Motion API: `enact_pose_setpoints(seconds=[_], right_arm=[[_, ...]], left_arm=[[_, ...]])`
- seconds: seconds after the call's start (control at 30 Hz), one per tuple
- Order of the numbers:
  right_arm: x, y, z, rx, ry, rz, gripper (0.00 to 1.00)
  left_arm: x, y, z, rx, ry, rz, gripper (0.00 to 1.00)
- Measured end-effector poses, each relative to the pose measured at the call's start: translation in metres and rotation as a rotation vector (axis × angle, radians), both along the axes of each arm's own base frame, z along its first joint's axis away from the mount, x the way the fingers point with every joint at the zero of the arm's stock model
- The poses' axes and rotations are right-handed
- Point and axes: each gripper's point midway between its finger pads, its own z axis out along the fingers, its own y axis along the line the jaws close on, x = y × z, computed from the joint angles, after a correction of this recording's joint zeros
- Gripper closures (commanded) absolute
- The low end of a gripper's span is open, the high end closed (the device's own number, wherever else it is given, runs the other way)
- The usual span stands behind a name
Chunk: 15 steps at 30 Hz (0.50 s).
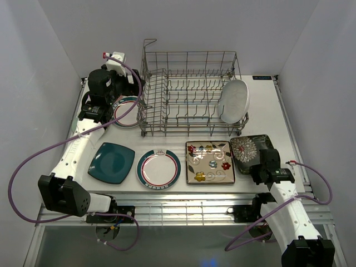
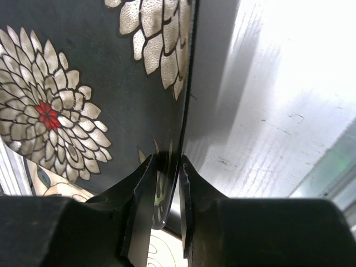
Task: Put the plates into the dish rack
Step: Pick up the plate from the corner of the board.
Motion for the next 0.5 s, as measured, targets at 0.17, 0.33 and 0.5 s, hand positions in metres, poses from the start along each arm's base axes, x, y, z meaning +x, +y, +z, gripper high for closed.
enact_pose_setpoints(seconds=[0.17,0.33,0.5], right_arm=[[-0.001,-0.007,0.015,-0.035,0.010,-0.021,0.92],[-0.004,-0.018,0.033,-0.089,0.014,-0.047,0.92],[-0.005,-0.029,0.055,-0.158,0.008,-0.046,0.92]], left_arm=[[0.000,0.000,-0.002,0.001,0.005,-0.001,0.02],[0.000,-0.001,-0.002,0.000,0.005,-0.004,0.02],[0.000,-0.001,-0.002,0.000,0.005,-0.005,0.02]])
